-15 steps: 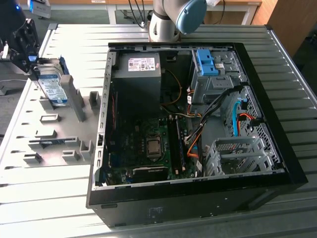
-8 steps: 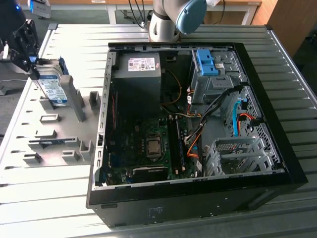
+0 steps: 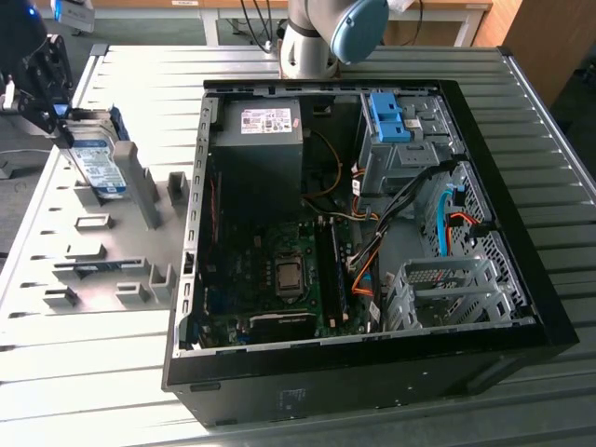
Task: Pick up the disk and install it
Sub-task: 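Pick up the disk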
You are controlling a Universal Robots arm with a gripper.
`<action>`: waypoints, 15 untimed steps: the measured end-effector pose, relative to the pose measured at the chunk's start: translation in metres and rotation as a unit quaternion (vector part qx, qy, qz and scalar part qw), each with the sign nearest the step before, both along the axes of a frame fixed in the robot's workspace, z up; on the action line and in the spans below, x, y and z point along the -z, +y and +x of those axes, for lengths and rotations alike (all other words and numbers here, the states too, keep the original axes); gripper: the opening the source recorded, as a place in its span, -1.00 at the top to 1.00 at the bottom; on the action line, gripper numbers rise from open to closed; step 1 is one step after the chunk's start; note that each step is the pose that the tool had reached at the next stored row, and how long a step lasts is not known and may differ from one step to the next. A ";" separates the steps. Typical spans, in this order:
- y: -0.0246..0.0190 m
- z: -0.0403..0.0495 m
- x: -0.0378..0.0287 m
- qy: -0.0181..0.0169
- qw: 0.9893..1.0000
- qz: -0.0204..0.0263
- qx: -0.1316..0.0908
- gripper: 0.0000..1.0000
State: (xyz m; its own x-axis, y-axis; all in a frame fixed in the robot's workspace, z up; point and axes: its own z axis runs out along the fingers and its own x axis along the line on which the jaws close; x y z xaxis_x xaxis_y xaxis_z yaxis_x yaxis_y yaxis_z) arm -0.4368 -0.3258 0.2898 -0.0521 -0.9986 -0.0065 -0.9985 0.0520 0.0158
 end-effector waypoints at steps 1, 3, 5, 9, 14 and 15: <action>0.0000 0.0000 -0.0015 0.000 1.000 0.000 0.000 0.27; 0.0000 0.0000 -0.0046 0.000 1.000 0.000 0.000 0.27; 0.0000 0.0000 -0.0070 0.000 1.000 0.000 0.000 0.27; 0.0000 0.0000 -0.0073 0.000 1.000 0.000 0.000 0.27; 0.0000 0.0000 -0.0078 0.000 1.000 0.000 0.000 0.27; 0.0000 0.0000 -0.0078 0.000 1.000 0.000 0.000 0.27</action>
